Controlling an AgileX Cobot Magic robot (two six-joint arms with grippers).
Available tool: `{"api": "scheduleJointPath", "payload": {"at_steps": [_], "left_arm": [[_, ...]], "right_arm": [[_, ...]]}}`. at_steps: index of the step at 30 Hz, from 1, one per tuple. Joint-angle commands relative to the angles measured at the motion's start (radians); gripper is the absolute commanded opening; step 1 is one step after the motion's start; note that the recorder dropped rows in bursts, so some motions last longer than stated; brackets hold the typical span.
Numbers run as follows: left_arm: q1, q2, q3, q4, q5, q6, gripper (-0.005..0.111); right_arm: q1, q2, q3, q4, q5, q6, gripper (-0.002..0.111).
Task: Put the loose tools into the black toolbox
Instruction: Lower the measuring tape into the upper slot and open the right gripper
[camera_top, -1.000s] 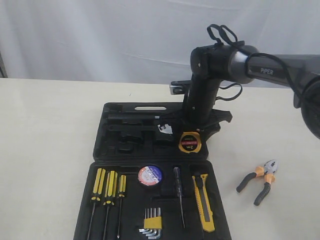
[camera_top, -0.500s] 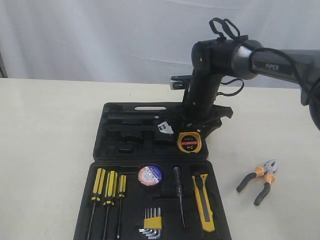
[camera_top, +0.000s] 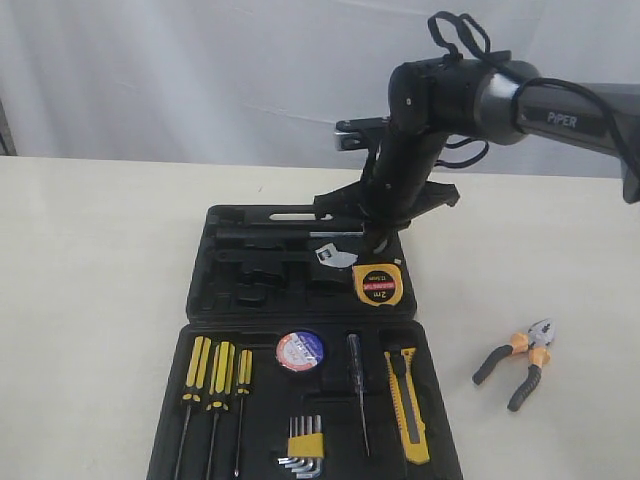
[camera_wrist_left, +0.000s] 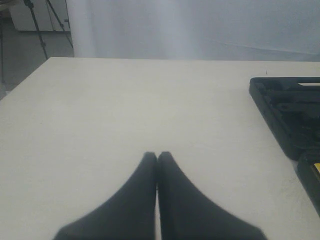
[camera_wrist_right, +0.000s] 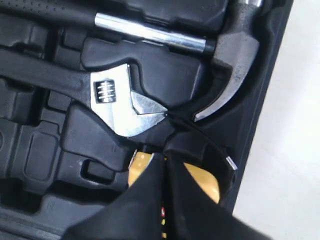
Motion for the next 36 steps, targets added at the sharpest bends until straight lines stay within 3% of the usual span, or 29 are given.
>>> {"api": "scheduleJointPath", "payload": {"at_steps": [1,15,27,36], "left_arm": [[-0.005,-0.001,0.003,0.000,-0.005,-0.006,0.000],[-0.005,-0.001,0.003,0.000,-0.005,-0.006,0.000],[-0.005,-0.001,0.003,0.000,-0.005,-0.006,0.000],[-0.005,-0.001,0.003,0.000,-0.005,-0.006,0.000]], "right_arm": [[-0.004,-0.002,0.003,-0.013,-0.014,-0.021,0.000],[-0.004,0.131,0.003,-0.029,0.051,-0.042,0.000],[-0.004,0.116,-0.032,-0.025,0.061,-0.055,0.000],[-0.004,0.046,-0.067,-0.016,0.164,-0.055,0.000]]}}
